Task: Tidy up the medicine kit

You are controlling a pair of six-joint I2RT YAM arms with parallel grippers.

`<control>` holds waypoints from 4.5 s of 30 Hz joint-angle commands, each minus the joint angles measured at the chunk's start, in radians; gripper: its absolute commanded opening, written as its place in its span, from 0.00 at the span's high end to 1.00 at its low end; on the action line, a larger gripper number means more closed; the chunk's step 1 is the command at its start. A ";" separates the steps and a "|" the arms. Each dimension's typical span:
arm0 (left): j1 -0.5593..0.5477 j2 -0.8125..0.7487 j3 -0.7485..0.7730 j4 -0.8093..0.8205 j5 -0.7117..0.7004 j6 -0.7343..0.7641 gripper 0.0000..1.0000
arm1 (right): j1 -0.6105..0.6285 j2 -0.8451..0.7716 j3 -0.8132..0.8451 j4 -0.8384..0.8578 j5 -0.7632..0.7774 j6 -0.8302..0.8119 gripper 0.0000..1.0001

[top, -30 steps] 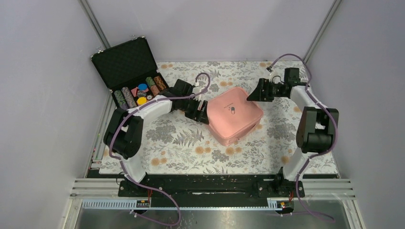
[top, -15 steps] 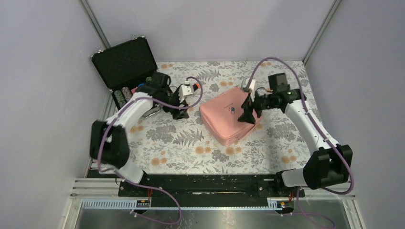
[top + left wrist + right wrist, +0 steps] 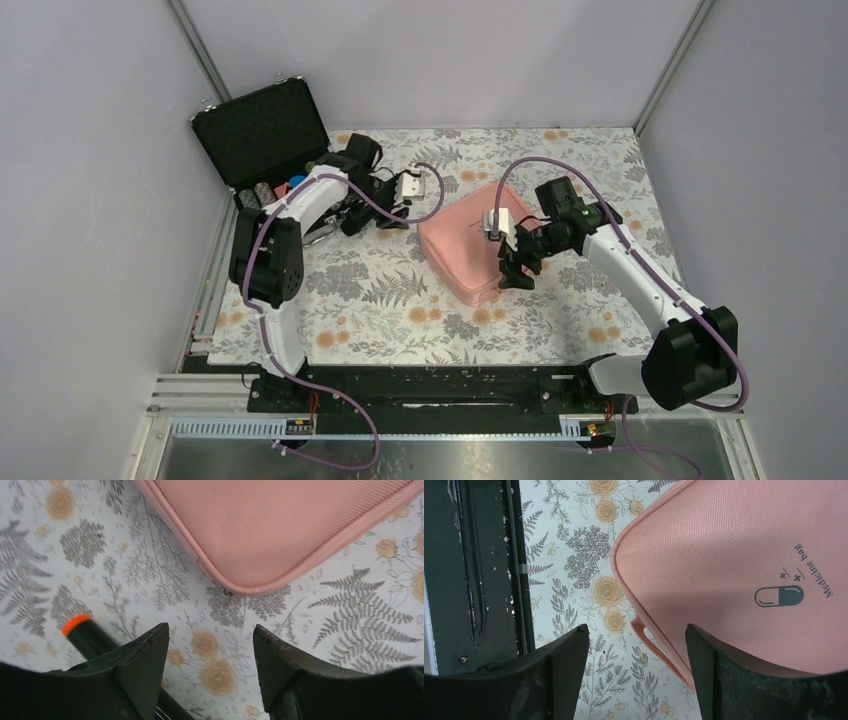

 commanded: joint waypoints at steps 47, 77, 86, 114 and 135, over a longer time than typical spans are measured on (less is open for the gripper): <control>-0.046 0.017 0.042 -0.281 0.011 -0.520 1.00 | 0.380 0.013 -0.080 0.134 0.386 -0.269 0.01; -0.039 -0.093 -0.138 -0.391 0.111 -0.578 1.00 | 0.489 0.253 -0.133 0.844 0.798 0.277 0.06; -0.029 -0.385 -0.537 0.267 0.096 -1.089 1.00 | 0.489 0.314 -0.049 0.773 0.783 0.413 0.11; 0.047 -0.281 -0.291 0.117 -0.171 -0.886 1.00 | 0.318 0.014 -0.077 0.294 0.628 -0.041 0.02; 0.110 -0.159 -0.094 -0.176 -0.353 -0.510 1.00 | 0.266 0.299 -0.098 0.974 0.567 -0.475 0.07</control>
